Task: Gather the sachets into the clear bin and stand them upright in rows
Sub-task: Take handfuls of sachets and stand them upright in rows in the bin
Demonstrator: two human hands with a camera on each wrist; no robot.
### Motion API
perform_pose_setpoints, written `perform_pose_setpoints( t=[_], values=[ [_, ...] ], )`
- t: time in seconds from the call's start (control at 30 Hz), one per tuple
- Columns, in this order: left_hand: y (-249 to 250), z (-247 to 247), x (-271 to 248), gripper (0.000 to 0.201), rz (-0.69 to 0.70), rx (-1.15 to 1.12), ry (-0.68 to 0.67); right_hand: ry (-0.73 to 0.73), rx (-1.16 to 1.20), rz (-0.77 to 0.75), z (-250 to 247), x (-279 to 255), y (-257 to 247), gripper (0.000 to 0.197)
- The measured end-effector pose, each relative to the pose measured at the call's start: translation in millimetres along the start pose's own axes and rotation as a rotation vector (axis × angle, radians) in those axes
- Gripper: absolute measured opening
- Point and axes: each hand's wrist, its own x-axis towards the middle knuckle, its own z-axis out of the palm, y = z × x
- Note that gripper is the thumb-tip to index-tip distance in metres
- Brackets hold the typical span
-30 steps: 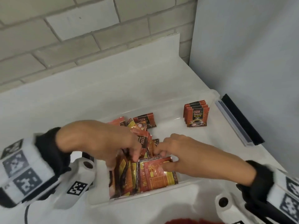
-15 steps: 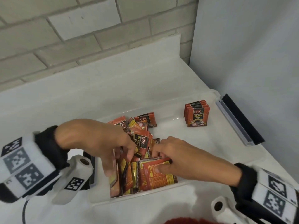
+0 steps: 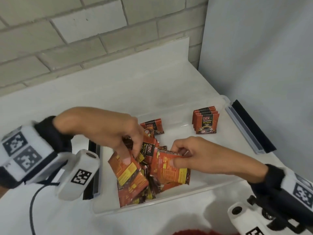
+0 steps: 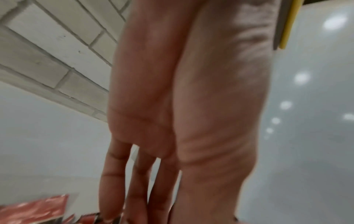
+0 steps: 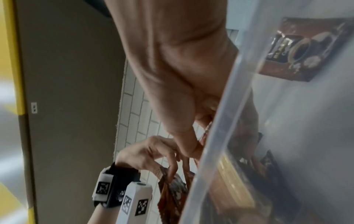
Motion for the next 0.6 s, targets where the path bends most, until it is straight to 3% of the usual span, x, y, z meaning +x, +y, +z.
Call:
perform_pose_setpoints(
  t=[0.23, 0.33, 0.4, 0.5, 0.6],
  values=[
    [29.7, -29.2, 5.6, 0.008, 0.024, -0.183, 0.16, 0.076, 0.494, -0.024, -24.0, -10.1, -0.9, 0.005],
    [37.8, -32.9, 25.3, 0.034, 0.025, -0.267, 0.286, 0.175, 0.709, -0.043, -33.6, -13.6, -0.9, 0.011],
    [44.6, -34.3, 40.7, 0.035, 0.03, -0.366, 0.358, 0.243, 0.825, -0.058, -41.6, -14.8, 1.3, 0.02],
    [57.9, -35.2, 62.9, 0.015, 0.023, -0.444, 0.431, 0.233, 0.851, -0.091, -50.8, -19.5, 3.2, 0.044],
    [66.2, -35.8, 81.6, 0.009, 0.007, -0.595, 0.509, 0.314, 0.807, -0.096, -57.7, -21.4, 10.8, 0.049]
  ],
)
